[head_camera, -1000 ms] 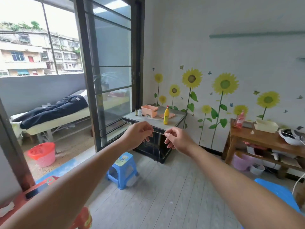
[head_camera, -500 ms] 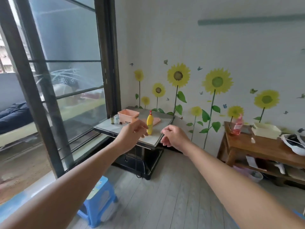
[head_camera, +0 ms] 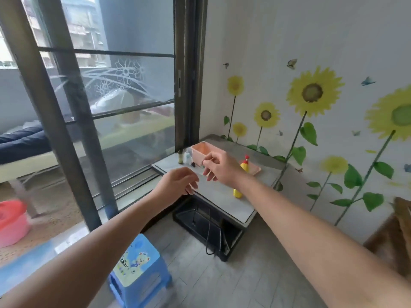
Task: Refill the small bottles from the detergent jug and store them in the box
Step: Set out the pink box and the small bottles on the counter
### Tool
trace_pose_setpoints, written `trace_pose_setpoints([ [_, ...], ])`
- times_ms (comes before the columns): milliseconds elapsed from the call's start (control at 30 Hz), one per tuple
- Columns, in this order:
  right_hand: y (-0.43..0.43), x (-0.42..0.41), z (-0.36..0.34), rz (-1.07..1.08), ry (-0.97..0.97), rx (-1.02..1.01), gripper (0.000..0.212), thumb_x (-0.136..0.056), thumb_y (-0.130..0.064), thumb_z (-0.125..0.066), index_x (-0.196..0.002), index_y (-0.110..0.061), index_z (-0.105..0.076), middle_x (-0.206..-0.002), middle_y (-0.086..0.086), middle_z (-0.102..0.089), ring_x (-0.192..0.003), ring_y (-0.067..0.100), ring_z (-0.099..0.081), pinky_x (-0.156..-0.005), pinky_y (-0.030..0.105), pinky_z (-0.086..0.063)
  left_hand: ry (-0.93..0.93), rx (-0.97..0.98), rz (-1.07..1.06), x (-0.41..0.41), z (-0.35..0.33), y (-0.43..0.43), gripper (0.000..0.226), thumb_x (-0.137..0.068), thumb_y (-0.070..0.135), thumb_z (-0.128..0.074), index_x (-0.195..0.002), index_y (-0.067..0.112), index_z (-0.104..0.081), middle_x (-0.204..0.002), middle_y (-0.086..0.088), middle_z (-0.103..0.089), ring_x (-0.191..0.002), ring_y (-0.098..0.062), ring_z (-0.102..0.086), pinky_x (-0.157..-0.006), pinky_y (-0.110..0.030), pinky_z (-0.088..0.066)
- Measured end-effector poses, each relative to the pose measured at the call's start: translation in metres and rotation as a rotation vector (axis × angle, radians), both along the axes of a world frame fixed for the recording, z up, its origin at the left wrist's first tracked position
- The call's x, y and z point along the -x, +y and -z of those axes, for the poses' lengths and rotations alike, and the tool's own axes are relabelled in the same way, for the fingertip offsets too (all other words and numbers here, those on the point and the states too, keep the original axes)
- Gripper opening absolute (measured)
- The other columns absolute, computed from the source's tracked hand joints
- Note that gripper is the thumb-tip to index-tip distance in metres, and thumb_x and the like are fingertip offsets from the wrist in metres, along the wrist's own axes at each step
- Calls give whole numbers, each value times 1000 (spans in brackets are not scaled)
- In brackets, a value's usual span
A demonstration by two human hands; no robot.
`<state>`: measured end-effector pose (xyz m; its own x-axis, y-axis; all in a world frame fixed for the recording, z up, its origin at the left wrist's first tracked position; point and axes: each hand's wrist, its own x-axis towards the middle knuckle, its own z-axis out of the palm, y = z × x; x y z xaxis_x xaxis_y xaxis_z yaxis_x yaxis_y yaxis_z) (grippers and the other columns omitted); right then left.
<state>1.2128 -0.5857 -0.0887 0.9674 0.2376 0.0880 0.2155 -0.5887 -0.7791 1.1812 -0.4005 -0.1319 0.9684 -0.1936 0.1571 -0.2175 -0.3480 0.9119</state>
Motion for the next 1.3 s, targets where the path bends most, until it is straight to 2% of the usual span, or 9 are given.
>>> trace_pose_setpoints([
  [100,-8,-67,35,65,66,-8,13,-100,-29,-52,-99,-22,-63,-81,1,-75,-68,16,-72,-71,38,-60,60,-24,0,-81,16,-5,16,-100,9,-54,-92,9,-69,-82,-6,-73,-67,-13,-65,-63,-21,-51],
  [267,-40,-173,63,217,98,-159,11,-100,-19,-53,-100,-14,-63,-83,6,-73,-65,21,-70,-62,33,-54,77,-21,29,-226,15,-39,16,-99,5,-52,-98,7,-68,-83,-4,-70,-72,-14,-62,-61,-13,-48],
  [367,-54,-212,83,310,175,-264,13,-99,-14,-52,-92,-16,-63,-78,7,-71,-61,24,-67,-60,35,-52,84,-3,78,-278,11,-56,16,-100,7,-53,-99,9,-68,-85,-5,-71,-74,-14,-65,-65,-18,-50],
  [533,-59,-315,121,379,279,-285,16,-95,-12,-49,-85,-14,-61,-72,6,-68,-48,15,-60,-50,23,-45,33,40,162,-378,10,-72,15,-99,5,-53,-99,4,-68,-84,-11,-72,-63,-10,-63,-56,-16,-47],
  [767,-3,-506,153,245,354,-343,14,-101,-6,-45,-98,-6,-59,-72,11,-65,-51,18,-57,-51,26,-45,161,160,-26,-509,45,-16,15,-98,1,-54,-94,3,-69,-78,-11,-71,-67,-21,-64,-67,-33,-52],
  [933,41,-574,141,154,346,-397,17,-101,-10,-47,-105,-2,-61,-86,23,-69,-63,24,-61,-61,39,-48,177,137,-119,-567,43,34,14,-98,7,-56,-97,5,-69,-87,-17,-73,-72,-22,-65,-70,-37,-51],
  [1000,43,-592,127,128,295,-390,19,-103,-11,-47,-108,-1,-62,-89,20,-69,-66,22,-61,-61,34,-53,190,120,-120,-594,48,44,14,-98,9,-57,-95,8,-70,-86,-14,-74,-73,-22,-65,-73,-39,-52],
  [1167,14,-646,156,275,116,-310,16,-101,-19,-52,-97,-24,-67,-79,3,-72,-67,16,-67,-72,36,-58,184,62,39,-690,73,15,12,-96,7,-58,-94,6,-69,-81,-12,-72,-71,-20,-64,-75,-43,-52],
  [1300,-7,-674,192,488,113,-323,24,-103,-29,-52,-90,-18,-67,-75,5,-70,-65,11,-64,-70,35,-52,196,-41,371,-754,97,-40,10,-95,12,-59,-93,11,-69,-82,-7,-72,-73,-16,-66,-78,-46,-54],
])
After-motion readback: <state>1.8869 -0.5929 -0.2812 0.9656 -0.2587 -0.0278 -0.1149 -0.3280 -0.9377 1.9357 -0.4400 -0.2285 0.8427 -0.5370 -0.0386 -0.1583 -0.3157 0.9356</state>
